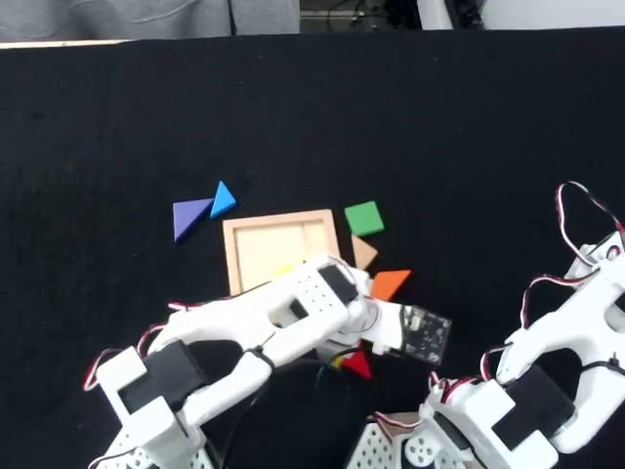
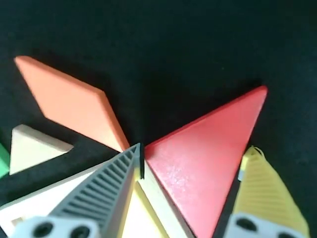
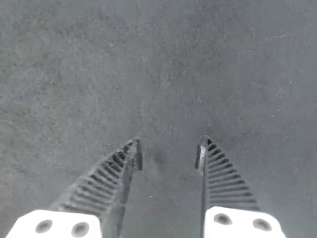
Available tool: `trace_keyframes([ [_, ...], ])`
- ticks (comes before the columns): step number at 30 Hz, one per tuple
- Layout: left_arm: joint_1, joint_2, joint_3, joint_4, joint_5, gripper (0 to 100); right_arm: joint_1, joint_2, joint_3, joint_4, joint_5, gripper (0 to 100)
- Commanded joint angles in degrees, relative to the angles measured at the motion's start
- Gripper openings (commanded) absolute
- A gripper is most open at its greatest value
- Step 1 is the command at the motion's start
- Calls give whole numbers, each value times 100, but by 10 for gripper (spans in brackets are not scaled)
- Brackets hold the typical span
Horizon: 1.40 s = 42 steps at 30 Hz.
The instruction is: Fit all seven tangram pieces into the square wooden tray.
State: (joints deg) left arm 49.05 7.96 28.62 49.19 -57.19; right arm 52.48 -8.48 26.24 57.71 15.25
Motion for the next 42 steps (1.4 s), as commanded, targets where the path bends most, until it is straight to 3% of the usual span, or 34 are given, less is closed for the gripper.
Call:
trace_keyframes([
  [1, -13, -9, 13, 484, -369, 312, -97, -101, -31, -123, 44, 191],
  [9, 180, -202, 75, 615, -360, 302, -97, -101, -31, -123, 44, 191],
  [14, 277, -202, 31, 369, 360, 304, -97, -101, -31, -123, 44, 191],
  [30, -22, -211, 13, 677, 281, 304, -97, -92, -22, -132, 53, 191],
  [40, -171, 35, 259, 220, 264, 297, -97, -92, -48, -132, 53, 191],
  [42, -180, -9, 259, 237, 264, 257, -97, -92, -48, -132, 53, 191],
])
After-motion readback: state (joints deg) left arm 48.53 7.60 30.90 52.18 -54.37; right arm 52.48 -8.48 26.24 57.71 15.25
